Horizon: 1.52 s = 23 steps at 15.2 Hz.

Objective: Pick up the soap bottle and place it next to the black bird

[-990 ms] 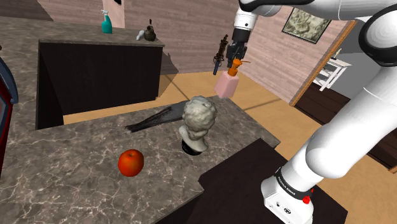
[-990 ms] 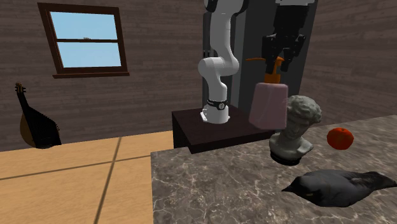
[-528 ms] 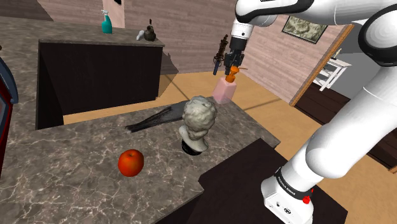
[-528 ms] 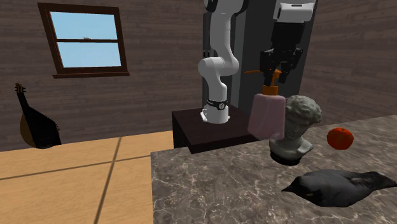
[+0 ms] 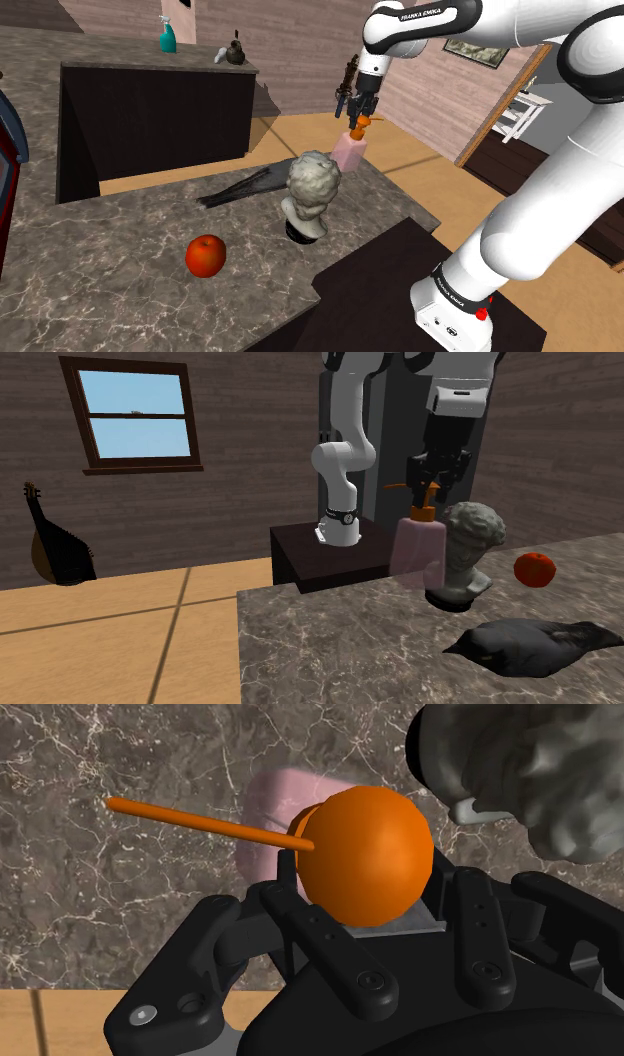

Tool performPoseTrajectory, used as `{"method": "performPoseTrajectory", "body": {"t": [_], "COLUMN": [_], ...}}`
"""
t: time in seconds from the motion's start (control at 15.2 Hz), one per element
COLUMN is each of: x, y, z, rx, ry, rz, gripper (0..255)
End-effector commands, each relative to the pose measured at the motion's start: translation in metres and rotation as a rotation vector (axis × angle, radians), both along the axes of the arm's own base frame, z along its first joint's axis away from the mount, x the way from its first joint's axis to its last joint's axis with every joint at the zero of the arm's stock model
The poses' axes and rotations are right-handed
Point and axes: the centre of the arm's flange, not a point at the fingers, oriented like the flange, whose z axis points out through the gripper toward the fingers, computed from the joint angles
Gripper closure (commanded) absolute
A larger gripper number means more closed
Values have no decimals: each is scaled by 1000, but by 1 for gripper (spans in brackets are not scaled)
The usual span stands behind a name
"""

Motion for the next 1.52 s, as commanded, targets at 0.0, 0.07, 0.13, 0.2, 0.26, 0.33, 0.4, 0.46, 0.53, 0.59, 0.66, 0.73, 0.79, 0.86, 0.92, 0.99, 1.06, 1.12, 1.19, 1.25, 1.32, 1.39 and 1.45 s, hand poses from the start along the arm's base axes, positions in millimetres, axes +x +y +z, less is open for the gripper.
{"method": "performPoseTrajectory", "body": {"t": [0.0,0.07,0.13,0.2,0.26,0.33,0.4,0.46,0.53,0.59,0.66,0.73,0.79,0.86,0.92,0.99,1.06,1.12,1.19,1.25,1.32,1.39,1.45], "x": [0,0,0,0,0,0,0,0,0,0,0,0,0,0,0,0,0,0,0,0,0,0,0], "y": [-1,-1,-1,-1,-1,-1,-1,-1,-1,-1,-1,-1,-1,-1,-1,-1,-1,-1,-1,-1,-1,-1,-1], "z": [-12,-17,-22,-28,-33,-38,-44,-49,-54,-59,-65,-70,-75,-81,-86,-91,-96,-102,-107,-112,-118,-123,-128], "rx": [0,0,0,0,0,0,0,0,0,0,0,0,0,0,0,0,0,0,0,0,0,0,0], "ry": [0,0,0,0,0,0,0,0,0,0,0,0,0,0,0,0,0,0,0,0,0,0,0], "rz": [0,0,0,0,0,0,0,0,0,0,0,0,0,0,0,0,0,0,0,0,0,0,0], "gripper": [255,255,255,255,255,255,255,255,255,255,255,255,255,255,255,255,255,255,255,255,255,255,255]}}
